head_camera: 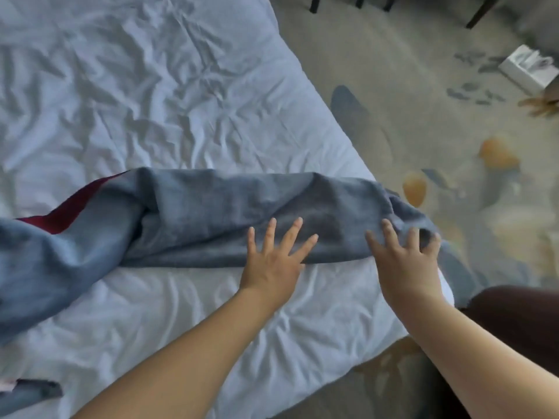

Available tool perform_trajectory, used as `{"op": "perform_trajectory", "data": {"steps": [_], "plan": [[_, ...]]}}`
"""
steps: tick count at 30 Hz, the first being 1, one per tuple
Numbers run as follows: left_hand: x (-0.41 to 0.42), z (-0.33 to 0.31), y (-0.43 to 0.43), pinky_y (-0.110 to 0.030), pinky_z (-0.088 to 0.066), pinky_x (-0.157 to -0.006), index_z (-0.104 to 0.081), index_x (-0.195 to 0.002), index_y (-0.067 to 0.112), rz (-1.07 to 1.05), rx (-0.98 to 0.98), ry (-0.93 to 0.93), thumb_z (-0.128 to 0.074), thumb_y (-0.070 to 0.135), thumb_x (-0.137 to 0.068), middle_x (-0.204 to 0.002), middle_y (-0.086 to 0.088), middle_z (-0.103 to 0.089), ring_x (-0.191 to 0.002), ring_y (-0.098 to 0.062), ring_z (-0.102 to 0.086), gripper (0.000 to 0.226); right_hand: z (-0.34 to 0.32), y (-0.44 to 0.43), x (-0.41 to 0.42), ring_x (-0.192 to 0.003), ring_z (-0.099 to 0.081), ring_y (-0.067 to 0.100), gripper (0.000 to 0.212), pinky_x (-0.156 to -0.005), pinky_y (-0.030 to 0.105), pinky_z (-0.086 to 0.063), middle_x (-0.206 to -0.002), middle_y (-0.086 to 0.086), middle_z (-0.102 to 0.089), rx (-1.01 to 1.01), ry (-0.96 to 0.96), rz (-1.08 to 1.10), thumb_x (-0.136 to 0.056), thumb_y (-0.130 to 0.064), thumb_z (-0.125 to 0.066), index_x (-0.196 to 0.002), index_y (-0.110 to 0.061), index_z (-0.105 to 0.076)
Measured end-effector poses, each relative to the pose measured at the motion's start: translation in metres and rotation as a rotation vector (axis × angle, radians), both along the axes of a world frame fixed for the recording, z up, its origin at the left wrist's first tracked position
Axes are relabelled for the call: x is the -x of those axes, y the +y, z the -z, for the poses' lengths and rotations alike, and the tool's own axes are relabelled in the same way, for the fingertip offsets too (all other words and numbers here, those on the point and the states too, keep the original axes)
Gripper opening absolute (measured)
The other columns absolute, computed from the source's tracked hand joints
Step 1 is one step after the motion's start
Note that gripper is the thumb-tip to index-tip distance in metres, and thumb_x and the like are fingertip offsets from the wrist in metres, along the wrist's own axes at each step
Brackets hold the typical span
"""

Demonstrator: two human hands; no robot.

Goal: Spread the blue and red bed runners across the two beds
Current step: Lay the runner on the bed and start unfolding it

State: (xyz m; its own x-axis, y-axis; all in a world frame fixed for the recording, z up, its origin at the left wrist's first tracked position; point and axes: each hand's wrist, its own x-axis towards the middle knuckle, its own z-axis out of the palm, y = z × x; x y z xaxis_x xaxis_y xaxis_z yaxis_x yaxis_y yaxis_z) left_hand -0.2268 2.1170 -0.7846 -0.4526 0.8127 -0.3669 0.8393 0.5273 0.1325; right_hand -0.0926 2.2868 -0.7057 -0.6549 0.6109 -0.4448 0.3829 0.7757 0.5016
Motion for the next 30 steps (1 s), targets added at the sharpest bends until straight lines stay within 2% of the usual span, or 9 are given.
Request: {"op": "perform_trajectory", "data": {"steps": [2,6,9,12,16,18,20,24,30], "plan": [[-0.003,0.009,-0.01,-0.072,0.008,-0.117,0.017,-0.154,0.051,0.002,0.03,-0.033,-0.031,0.049,-0.109,-0.166,0.007,0.032,-0.154,-0.042,0.019,0.066,0.025,-0.028,-0.001,-0.149,-0.016,0.051,0.088,-0.116,0.071,-0.016,-0.17,0.011,-0.004,0.136,0.002,-0.015,-0.096,-0.026,-0.056,-0.162,-0.033,0.002],[0.0,0.034,-0.051,-0.07,0.003,-0.119,0.009,-0.157,0.052,-0.029,0.035,-0.041,-0.036,0.051,-0.106,-0.169,0.006,0.023,-0.157,-0.038,0.012,0.068,0.071,-0.085,0.014,-0.133,-0.043,0.058,0.091,-0.105,0.068,-0.038,-0.155,0.019,-0.045,0.316,0.214,-0.183,-0.071,-0.013,-0.074,-0.155,-0.027,-0.04],[0.016,0.043,-0.09,-0.072,-0.006,-0.118,-0.019,-0.16,0.043,-0.078,-0.037,0.012,-0.044,0.051,-0.101,-0.173,0.003,-0.001,-0.158,-0.035,-0.005,0.064,0.084,-0.129,0.046,-0.133,-0.047,0.056,0.085,-0.105,0.062,-0.044,-0.151,0.018,-0.049,0.425,0.304,-0.312,-0.07,-0.011,-0.078,-0.149,-0.017,-0.05],[0.042,0.045,-0.139,-0.072,-0.015,-0.116,-0.045,-0.151,0.037,-0.179,-0.039,0.084,-0.056,0.049,-0.093,-0.169,0.001,-0.025,-0.152,-0.035,-0.028,0.06,0.083,-0.167,0.086,-0.134,-0.049,0.049,0.087,-0.107,0.057,-0.045,-0.152,0.016,-0.05,0.519,0.342,-0.423,-0.068,-0.011,-0.078,-0.149,-0.014,-0.049],[0.085,0.037,-0.233,-0.068,-0.025,-0.116,-0.04,-0.155,0.039,-0.402,-0.025,0.138,-0.07,0.039,-0.088,-0.155,-0.005,-0.048,-0.142,-0.032,-0.044,0.073,0.074,-0.226,0.143,-0.132,-0.053,0.044,0.084,-0.105,0.056,-0.047,-0.148,0.016,-0.054,0.624,0.323,-0.574,-0.065,-0.007,-0.076,-0.145,-0.016,-0.054],[0.104,0.03,-0.285,-0.056,-0.033,-0.116,-0.041,-0.155,0.037,-0.482,-0.062,0.14,-0.077,0.026,-0.081,-0.155,-0.006,-0.047,-0.14,-0.029,-0.044,0.082,0.071,-0.264,0.167,-0.131,-0.054,0.044,0.086,-0.107,0.055,-0.046,-0.147,0.017,-0.054,0.69,0.284,-0.649,-0.064,-0.009,-0.077,-0.146,-0.016,-0.052],[0.115,0.019,-0.335,-0.053,-0.029,-0.119,-0.044,-0.154,0.034,-0.551,-0.062,0.162,-0.081,0.017,-0.075,-0.158,-0.005,-0.044,-0.142,-0.027,-0.042,0.089,0.07,-0.306,0.188,-0.135,-0.05,0.043,0.089,-0.112,0.053,-0.042,-0.151,0.017,-0.049,0.734,0.231,-0.748,-0.067,-0.015,-0.077,-0.151,-0.017,-0.046],[0.105,0.005,-0.427,-0.068,-0.009,-0.12,-0.037,-0.156,0.04,-0.725,0.037,0.206,-0.079,0.034,-0.075,-0.169,0.002,-0.024,-0.156,-0.028,-0.02,0.091,0.069,-0.401,0.219,-0.142,-0.042,0.041,0.088,-0.116,0.052,-0.036,-0.157,0.016,-0.041,0.813,0.18,-0.944,-0.073,-0.018,-0.076,-0.154,-0.019,-0.041],[0.072,0.021,-0.539,-0.077,-0.023,-0.111,-0.034,-0.157,0.041,-0.969,0.072,0.169,-0.077,0.038,-0.079,-0.172,0.003,-0.013,-0.154,-0.043,-0.019,0.089,0.077,-0.526,0.238,-0.14,-0.041,0.041,0.092,-0.113,0.055,-0.038,-0.158,0.013,-0.037,0.854,0.08,-1.138,-0.071,-0.013,-0.076,-0.154,-0.019,-0.037]]}}
